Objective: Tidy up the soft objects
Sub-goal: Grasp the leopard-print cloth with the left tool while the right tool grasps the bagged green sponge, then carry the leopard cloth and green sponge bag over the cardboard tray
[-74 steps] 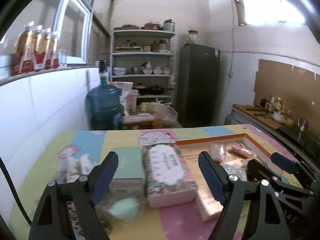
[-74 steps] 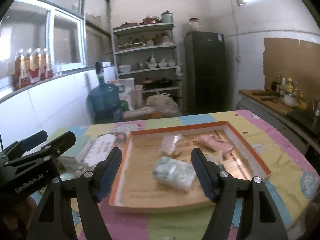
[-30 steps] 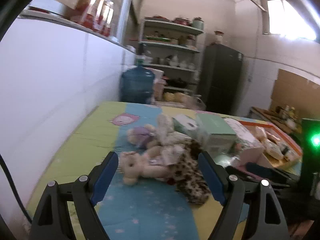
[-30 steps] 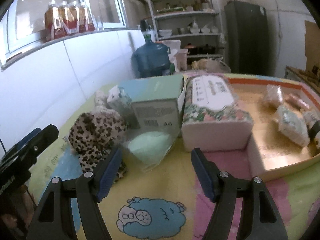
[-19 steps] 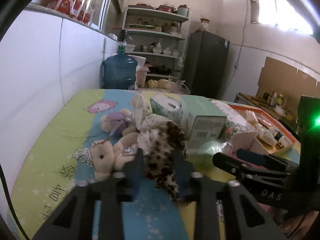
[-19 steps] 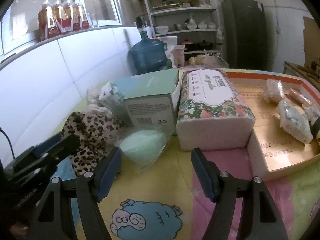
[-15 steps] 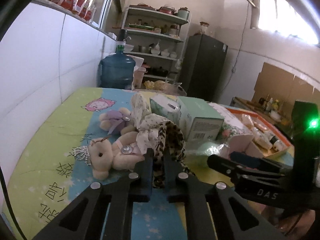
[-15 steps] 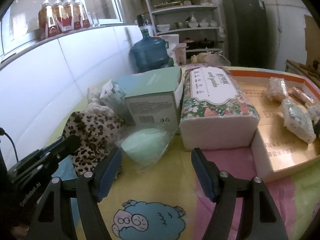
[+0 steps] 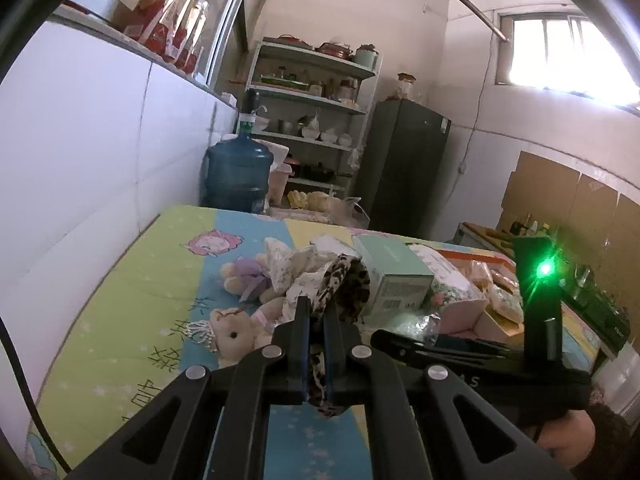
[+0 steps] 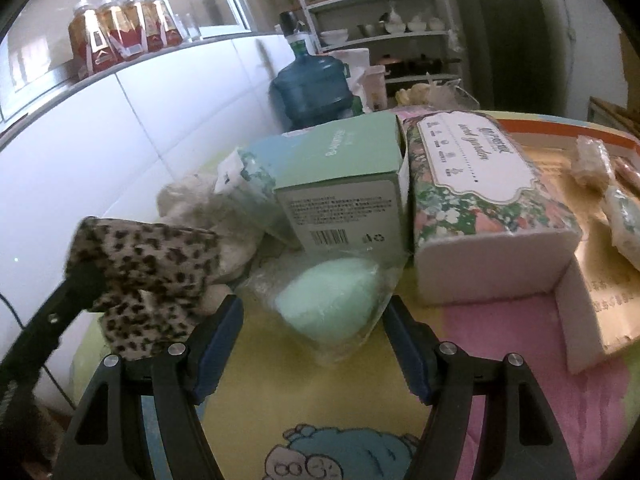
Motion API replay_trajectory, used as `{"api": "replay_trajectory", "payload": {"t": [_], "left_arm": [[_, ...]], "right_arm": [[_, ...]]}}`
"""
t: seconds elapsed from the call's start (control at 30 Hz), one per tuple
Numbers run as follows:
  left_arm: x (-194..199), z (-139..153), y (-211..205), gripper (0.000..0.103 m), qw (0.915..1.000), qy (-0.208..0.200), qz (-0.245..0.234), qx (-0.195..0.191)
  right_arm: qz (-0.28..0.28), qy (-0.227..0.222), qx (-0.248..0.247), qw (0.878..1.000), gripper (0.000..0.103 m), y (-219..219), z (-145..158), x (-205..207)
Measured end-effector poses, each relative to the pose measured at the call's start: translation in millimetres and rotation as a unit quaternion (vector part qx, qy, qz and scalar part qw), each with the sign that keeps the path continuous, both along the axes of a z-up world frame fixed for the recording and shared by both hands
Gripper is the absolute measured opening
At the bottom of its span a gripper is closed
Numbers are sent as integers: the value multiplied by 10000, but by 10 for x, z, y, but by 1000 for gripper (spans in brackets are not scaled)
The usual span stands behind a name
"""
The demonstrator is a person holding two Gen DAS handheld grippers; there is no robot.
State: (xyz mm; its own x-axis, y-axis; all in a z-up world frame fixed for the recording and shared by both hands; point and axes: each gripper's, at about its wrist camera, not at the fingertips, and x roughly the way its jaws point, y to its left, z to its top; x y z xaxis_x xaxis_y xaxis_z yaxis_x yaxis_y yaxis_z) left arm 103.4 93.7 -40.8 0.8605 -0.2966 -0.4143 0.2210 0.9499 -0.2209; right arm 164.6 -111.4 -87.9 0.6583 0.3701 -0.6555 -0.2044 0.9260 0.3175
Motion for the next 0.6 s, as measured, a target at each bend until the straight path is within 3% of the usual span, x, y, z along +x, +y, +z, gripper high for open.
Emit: {"api": "replay_trajectory", "payload": {"t": [0.07, 0.17, 0.6], "left_arm": [[-9, 10, 18, 6, 10000, -10, 2, 5], [-8, 6, 11, 6, 10000, -13, 4, -3], [-118, 197, -188, 6, 9996, -230, -126, 101]], "right_arm": [[8, -27, 12, 10000, 59, 3, 4, 2], [70, -85, 30, 9999, 55, 1, 22, -28], [103, -644, -37, 9979, 55, -170, 331, -411]]}}
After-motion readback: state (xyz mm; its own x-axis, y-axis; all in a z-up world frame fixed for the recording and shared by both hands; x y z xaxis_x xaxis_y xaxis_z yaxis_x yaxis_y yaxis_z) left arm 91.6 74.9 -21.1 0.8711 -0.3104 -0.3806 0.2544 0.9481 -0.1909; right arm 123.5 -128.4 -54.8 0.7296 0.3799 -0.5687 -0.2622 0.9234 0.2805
